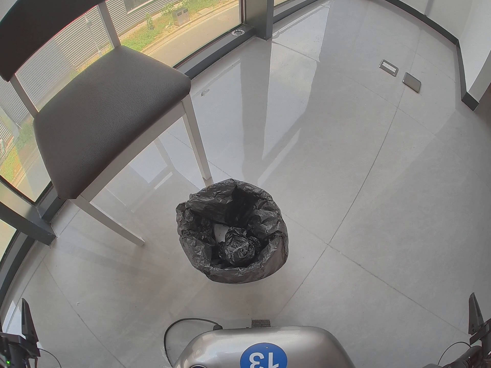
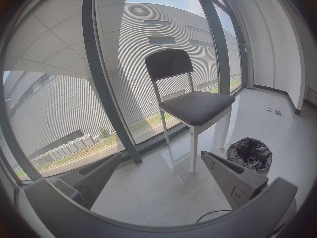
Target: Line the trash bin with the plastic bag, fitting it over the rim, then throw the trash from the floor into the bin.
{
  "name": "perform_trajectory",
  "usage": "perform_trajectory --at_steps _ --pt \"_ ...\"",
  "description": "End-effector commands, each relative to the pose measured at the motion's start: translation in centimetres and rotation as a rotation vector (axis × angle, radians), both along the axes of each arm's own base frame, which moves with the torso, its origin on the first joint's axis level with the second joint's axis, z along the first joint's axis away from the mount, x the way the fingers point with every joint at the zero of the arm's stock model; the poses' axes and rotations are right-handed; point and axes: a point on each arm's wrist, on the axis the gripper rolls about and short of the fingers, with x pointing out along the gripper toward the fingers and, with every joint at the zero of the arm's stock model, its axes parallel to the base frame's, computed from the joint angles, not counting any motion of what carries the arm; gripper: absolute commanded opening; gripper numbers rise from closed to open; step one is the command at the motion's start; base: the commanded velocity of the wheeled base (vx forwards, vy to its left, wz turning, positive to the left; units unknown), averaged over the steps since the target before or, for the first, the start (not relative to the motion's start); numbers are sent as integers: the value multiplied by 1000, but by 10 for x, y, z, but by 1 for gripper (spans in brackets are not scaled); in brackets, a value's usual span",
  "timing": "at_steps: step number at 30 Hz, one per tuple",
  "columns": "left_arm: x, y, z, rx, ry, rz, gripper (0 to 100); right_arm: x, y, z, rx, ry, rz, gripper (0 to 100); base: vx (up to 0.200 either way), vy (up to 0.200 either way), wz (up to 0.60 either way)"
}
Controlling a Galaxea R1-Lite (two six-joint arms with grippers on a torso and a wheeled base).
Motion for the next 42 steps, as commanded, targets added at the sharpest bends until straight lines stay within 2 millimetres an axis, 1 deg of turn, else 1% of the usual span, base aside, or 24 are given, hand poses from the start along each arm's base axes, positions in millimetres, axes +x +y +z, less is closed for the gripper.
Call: perform_trajectory --at_steps 1,4,5,9,12,14,15,16,17,18,19,20,21,24,25,26,28,31,35,37,39,42 --pt "1 -3 -4 -24 -6 -140 100 -2 4 -1 -20 26 197 100 0 0 0" --pt "0 -6 -4 -7 33 -288 100 -2 5 -1 -24 24 211 100 0 0 0" --pt "0 -7 -4 -9 41 -306 100 -2 5 -1 -26 21 223 100 0 0 0" --pt "0 -8 -4 10 53 -369 100 -2 8 -1 -37 7 377 100 0 0 0" --pt "0 -8 -4 15 54 -373 100 0 9 -1 -28 30 381 100 0 0 0" --pt "0 -7 -3 -9 45 -322 100 1 9 -1 -21 41 357 100 0 0 0" --pt "0 -6 -3 -16 41 -265 100 1 8 0 -20 38 329 100 0 0 0" --pt "-1 -3 -3 -23 38 -139 100 2 6 -1 -21 36 249 100 0 0 0" --pt "-1 -1 -4 -28 32 -58 100 2 5 -2 -37 41 189 100 0 0 0" --pt "-2 1 -3 -37 11 27 100 2 3 -7 -16 51 124 100 0 0 0" --pt "-2 1 -3 -37 11 27 100 2 3 -7 -16 51 124 100 0 0 0" --pt "-1 1 -3 -35 -4 59 100 2 3 -7 25 41 104 100 0 0 0" --pt "-1 1 -3 -30 1 52 100 2 3 -7 17 40 110 100 0 0 0" --pt "0 -1 -3 18 23 -26 100 1 3 -7 -12 44 127 100 0 0 0" --pt "0 -2 -3 27 28 -76 100 1 3 -7 -12 43 130 100 0 0 0" --pt "1 -2 -3 21 35 -120 100 1 3 -7 -10 41 130 100 0 0 0" --pt "1 -3 -3 11 37 -140 100 1 3 -7 -10 41 130 100 0 0 0" --pt "0 -5 -4 -19 38 -248 100 1 3 -7 -15 42 133 100 0 0 0" --pt "0 -8 -4 63 64 -358 100 1 3 -7 -15 41 148 100 0 0 0" --pt "0 -10 -4 136 77 -439 100 1 4 -7 -17 38 166 100 0 0 0" --pt "0 -10 -4 138 78 -470 100 1 4 -7 -17 38 168 100 0 0 0" --pt "0 -10 -4 90 65 -463 100 1 4 -7 -11 38 159 100 0 0 0"
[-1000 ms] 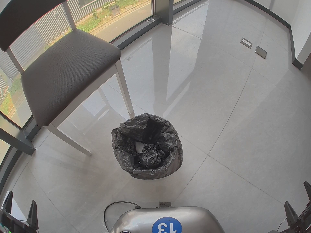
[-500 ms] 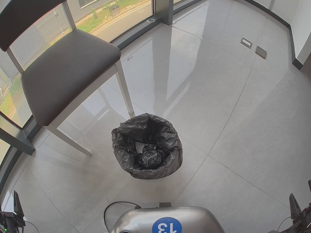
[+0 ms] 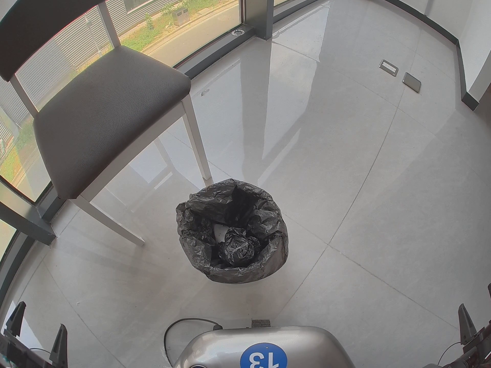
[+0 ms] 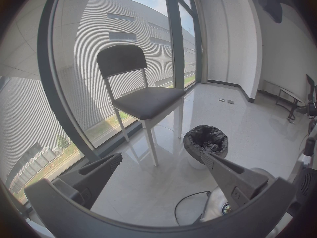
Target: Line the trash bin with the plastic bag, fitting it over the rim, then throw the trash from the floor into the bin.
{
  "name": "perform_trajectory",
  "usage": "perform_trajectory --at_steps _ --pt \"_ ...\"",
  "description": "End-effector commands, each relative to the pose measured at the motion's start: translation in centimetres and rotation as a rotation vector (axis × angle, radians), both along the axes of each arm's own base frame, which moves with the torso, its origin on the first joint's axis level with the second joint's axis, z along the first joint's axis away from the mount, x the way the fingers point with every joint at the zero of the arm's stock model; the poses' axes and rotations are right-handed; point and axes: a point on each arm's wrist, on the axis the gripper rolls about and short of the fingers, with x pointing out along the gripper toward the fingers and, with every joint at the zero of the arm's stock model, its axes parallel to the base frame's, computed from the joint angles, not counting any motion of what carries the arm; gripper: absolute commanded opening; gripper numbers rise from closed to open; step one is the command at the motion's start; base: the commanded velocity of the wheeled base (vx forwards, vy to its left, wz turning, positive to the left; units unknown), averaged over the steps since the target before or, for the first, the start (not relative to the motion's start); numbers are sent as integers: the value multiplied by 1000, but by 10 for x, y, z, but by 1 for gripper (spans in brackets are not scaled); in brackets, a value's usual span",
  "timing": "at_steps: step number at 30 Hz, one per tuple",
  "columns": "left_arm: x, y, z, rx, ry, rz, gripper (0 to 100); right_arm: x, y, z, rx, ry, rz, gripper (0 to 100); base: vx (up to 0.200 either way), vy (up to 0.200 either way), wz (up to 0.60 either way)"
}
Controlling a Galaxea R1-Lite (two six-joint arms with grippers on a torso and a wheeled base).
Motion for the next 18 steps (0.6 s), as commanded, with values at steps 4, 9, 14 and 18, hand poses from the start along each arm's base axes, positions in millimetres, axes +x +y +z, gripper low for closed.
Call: perform_trajectory --at_steps 4,9,14,18 --pt "-3 9 0 -22 -23 393 100 1 -1 -5 8 10 -34 100 0 0 0" --pt "-3 10 1 -13 -32 452 100 1 -1 -5 8 10 -37 100 0 0 0" --pt "-1 5 0 -106 -30 216 100 1 -1 -5 -2 12 -33 100 0 0 0" --pt "-1 4 1 -99 -15 161 100 1 -1 -5 -7 13 -25 100 0 0 0"
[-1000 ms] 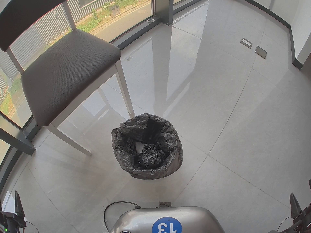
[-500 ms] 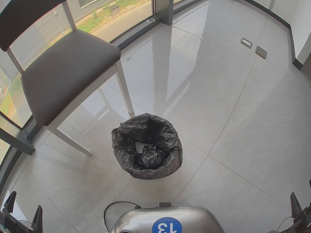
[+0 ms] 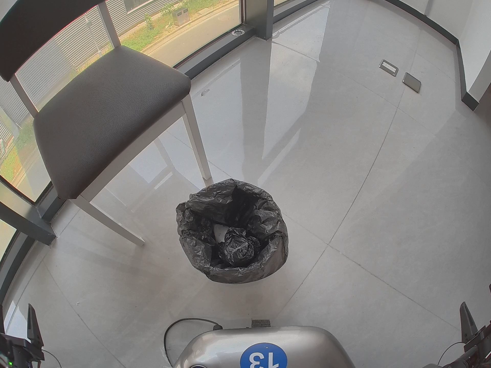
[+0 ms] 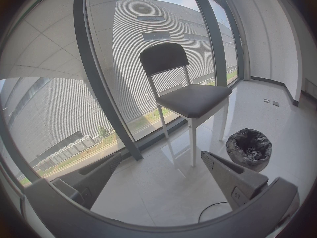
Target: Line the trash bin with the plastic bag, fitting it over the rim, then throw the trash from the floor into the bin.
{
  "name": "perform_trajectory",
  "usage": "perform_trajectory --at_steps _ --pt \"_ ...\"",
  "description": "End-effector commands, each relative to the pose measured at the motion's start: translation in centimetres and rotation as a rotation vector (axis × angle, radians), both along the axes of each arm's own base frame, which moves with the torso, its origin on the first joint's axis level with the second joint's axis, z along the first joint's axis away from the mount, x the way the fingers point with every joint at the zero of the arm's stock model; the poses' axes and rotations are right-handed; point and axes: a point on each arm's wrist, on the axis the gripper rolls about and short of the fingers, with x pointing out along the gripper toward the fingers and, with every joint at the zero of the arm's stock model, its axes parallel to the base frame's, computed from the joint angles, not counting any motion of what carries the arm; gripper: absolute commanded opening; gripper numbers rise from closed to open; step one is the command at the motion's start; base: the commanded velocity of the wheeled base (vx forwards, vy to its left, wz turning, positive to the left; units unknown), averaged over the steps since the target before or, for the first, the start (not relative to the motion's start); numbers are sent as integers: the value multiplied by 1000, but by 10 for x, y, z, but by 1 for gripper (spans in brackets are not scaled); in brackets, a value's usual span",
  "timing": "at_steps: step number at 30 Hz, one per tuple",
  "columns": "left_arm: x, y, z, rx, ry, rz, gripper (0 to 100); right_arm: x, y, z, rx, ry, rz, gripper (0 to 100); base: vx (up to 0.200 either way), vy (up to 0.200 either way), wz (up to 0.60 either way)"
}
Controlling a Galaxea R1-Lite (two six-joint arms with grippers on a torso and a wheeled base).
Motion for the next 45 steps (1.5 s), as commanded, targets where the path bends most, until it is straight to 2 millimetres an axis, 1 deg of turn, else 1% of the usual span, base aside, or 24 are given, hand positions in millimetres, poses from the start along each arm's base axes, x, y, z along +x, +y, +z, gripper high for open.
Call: perform_trajectory --at_steps 1,6,8,9,12,23,25,28,30,35,37,40,42,45 --pt "0 -6 0 -44 -13 -287 100 1 0 -5 -10 14 5 100 0 0 0" --pt "0 -8 0 -18 -5 -371 100 1 0 -5 -8 14 6 100 0 0 0" --pt "0 -11 0 -26 -6 -497 100 1 0 -5 -5 14 6 100 0 0 0" --pt "0 -11 0 -34 -9 -502 100 1 0 -5 0 14 4 100 0 0 0" --pt "0 -11 0 -16 -11 -484 100 1 0 -5 -7 14 3 100 0 0 0" --pt "0 -11 1 -53 -21 -479 100 1 0 -5 -4 14 4 100 0 0 0" --pt "0 -10 1 -80 -36 -444 100 1 0 -5 -2 12 3 100 0 0 0" --pt "1 -8 0 -69 -43 -378 100 1 0 -5 -4 11 1 100 0 0 0" --pt "1 -8 0 -67 -43 -370 100 1 0 -5 -8 12 1 100 0 0 0" --pt "1 -8 0 5 -25 -359 100 1 0 -5 -27 13 6 100 0 0 0" --pt "1 -7 1 102 -13 -332 100 1 0 -5 -28 13 6 100 0 0 0" --pt "2 -7 1 159 -18 -317 100 1 0 -5 -27 13 6 100 0 0 0" --pt "2 -7 1 134 -31 -334 100 1 0 -5 -27 13 6 100 0 0 0" --pt "2 -8 0 48 -49 -345 100 1 0 -5 -27 13 6 100 0 0 0"
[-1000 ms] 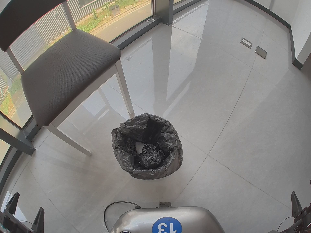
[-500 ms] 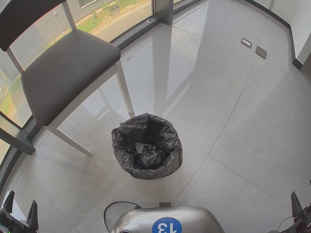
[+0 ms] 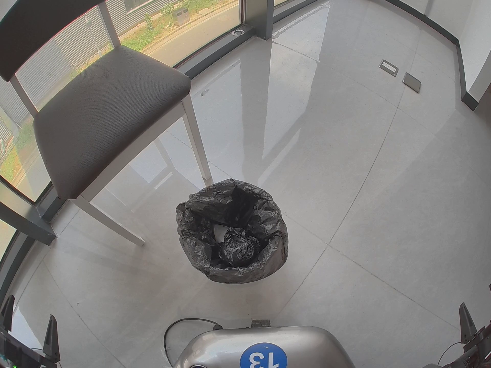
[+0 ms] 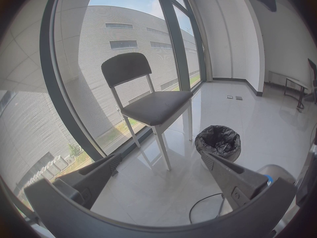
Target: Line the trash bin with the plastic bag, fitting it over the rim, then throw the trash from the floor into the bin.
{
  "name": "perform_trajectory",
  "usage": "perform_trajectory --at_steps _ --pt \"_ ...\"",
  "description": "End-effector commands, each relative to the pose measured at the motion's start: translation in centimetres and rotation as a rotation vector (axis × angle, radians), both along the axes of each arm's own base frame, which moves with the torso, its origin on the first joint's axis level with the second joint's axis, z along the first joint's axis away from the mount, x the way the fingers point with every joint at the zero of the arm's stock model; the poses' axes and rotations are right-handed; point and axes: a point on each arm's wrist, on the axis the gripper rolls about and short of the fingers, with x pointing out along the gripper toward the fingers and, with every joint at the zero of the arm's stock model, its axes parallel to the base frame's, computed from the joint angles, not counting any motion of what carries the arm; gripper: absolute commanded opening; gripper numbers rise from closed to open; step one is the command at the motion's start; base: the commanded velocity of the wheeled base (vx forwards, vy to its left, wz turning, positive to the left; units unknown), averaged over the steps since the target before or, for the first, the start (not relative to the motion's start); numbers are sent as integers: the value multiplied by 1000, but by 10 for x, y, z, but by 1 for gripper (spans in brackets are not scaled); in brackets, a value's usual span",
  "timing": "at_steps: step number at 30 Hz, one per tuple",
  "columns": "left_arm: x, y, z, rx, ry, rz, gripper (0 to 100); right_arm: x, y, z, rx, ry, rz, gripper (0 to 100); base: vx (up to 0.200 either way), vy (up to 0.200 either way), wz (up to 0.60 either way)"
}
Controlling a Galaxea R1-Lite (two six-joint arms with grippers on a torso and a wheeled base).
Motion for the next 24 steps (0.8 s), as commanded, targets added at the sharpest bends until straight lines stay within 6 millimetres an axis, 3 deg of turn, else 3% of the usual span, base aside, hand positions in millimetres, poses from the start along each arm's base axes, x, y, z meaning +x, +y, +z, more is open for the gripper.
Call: perform_trajectory --at_steps 1,5,8,11,12,14,19,24 --pt "0 0 -3 -113 -22 -14 100 1 0 -5 0 12 1 100 0 0 0" --pt "0 -1 -3 -148 -18 -73 100 1 0 -5 6 12 -1 100 0 0 0" --pt "-1 -5 -4 -196 14 -230 100 1 0 -5 15 10 -5 100 0 0 0" --pt "-1 -5 -4 -196 14 -230 100 1 0 -5 15 10 -5 100 0 0 0" --pt "-3 -7 -4 -74 41 -320 100 1 0 -5 26 12 -10 100 0 0 0" --pt "-3 -7 -4 -45 39 -313 100 1 0 -5 30 12 -12 100 0 0 0" --pt "-2 3 -3 -51 0 154 100 1 0 -5 38 10 -18 100 0 0 0" --pt "0 1 -2 -56 -36 27 100 1 0 -5 38 13 -18 100 0 0 0"
